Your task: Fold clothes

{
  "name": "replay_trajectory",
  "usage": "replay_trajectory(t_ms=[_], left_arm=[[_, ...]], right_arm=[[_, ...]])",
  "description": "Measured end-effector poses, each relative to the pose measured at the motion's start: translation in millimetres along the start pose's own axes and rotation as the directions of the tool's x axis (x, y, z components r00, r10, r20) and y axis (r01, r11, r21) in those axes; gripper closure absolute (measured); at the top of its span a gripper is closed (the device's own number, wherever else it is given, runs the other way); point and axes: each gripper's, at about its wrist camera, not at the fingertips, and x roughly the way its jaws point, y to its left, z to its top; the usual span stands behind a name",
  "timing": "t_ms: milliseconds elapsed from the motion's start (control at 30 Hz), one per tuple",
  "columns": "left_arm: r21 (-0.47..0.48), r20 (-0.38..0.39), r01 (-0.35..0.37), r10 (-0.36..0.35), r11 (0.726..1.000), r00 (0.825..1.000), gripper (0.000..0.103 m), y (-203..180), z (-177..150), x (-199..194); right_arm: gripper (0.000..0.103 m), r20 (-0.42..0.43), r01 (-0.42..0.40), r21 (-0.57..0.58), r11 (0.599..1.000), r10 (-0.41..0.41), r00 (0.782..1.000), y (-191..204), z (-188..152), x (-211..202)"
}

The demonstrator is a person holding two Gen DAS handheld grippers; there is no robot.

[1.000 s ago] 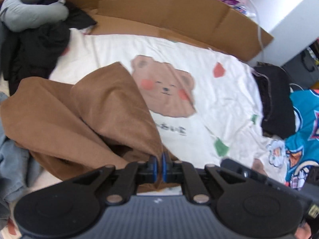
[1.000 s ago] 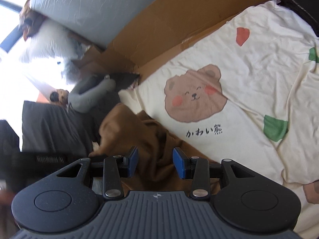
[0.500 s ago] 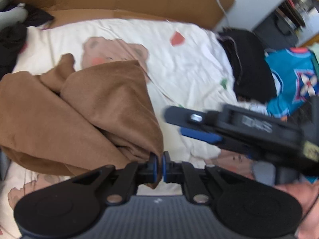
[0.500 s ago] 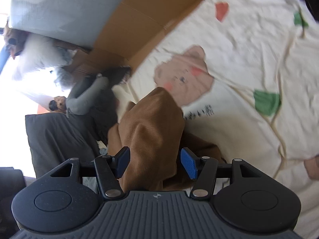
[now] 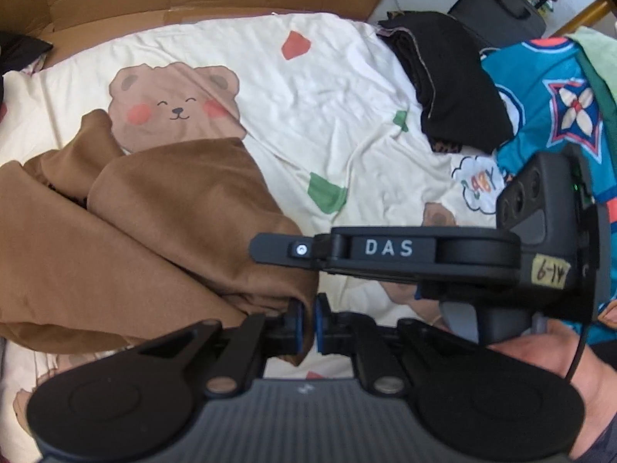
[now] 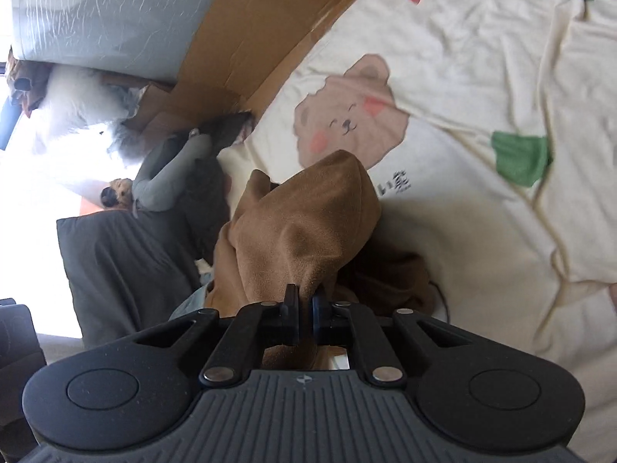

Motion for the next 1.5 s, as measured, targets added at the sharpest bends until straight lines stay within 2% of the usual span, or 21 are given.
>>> replay_trajectory(t_ms=[100, 167, 300, 400, 567, 700, 1067, 1133, 1233, 1333, 1433, 1467, 1500], left_arm=[[0.015, -0.007, 0.001, 0.000, 1.000, 1.000, 0.092, -2, 1, 1], [0.023, -0.017, -0.021, 0.021, 1.000, 1.000, 0.084, -2, 5, 0], [0.047, 0.032, -0.062, 0.061, 0.997, 0.998, 0.069, 0, 19, -18], [0.041, 0.061, -0.085, 0.082, 0.996, 0.995, 0.066, 5, 28, -26], [0.032, 0.085, -0.162, 0.159, 0.986, 0.984, 0.066, 19, 34, -29], [0.036, 0.074, -0.163, 0.160, 0.986, 0.984, 0.066, 38, 37, -30], [-0.063, 0.064, -0.268, 0.272, 0.961, 0.960, 0.065, 102, 42, -38], [-0.076, 0.067, -0.273, 0.278, 0.959, 0.958, 0.065, 108, 43, -40], [-0.072, 0.072, -0.289, 0.294, 0.955, 0.953, 0.065, 112, 46, -40], [-0.090, 0.080, -0.305, 0.312, 0.948, 0.947, 0.062, 116, 51, -38], [-0.094, 0.090, -0.327, 0.335, 0.940, 0.938, 0.055, 118, 55, -31], [-0.093, 0.089, -0.334, 0.342, 0.938, 0.935, 0.054, 119, 56, -27], [-0.088, 0.080, -0.340, 0.347, 0.936, 0.935, 0.054, 119, 59, -22]], right_arm=[[0.100, 0.021, 0.050, -0.010, 0.999, -0.050, 0.999, 0, 1, -9], [0.100, 0.032, 0.090, -0.008, 0.996, -0.089, 0.995, -3, 3, -18], [0.100, 0.038, 0.169, -0.029, 0.985, -0.167, 0.985, -5, 3, -37], [0.100, 0.055, 0.226, -0.062, 0.972, -0.223, 0.973, -3, 2, -54], [0.100, 0.099, 0.320, -0.096, 0.942, -0.311, 0.945, -3, -5, -85], [0.100, 0.144, 0.404, -0.085, 0.911, -0.390, 0.910, -10, -12, -109], [0.100, 0.186, 0.522, -0.108, 0.846, -0.499, 0.847, -26, -16, -143], [0.100, 0.193, 0.554, -0.102, 0.826, -0.530, 0.826, -28, -14, -144], [0.100, 0.171, 0.602, -0.119, 0.789, -0.581, 0.796, -35, -11, -143], [0.099, 0.089, 0.632, -0.127, 0.764, -0.626, 0.775, -52, -7, -137], [0.097, -0.004, 0.655, -0.077, 0.752, -0.657, 0.754, -75, -2, -130], [0.096, -0.016, 0.667, -0.056, 0.743, -0.668, 0.744, -81, -1, -129], [0.091, -0.012, 0.680, -0.042, 0.732, -0.681, 0.733, -85, -1, -128]])
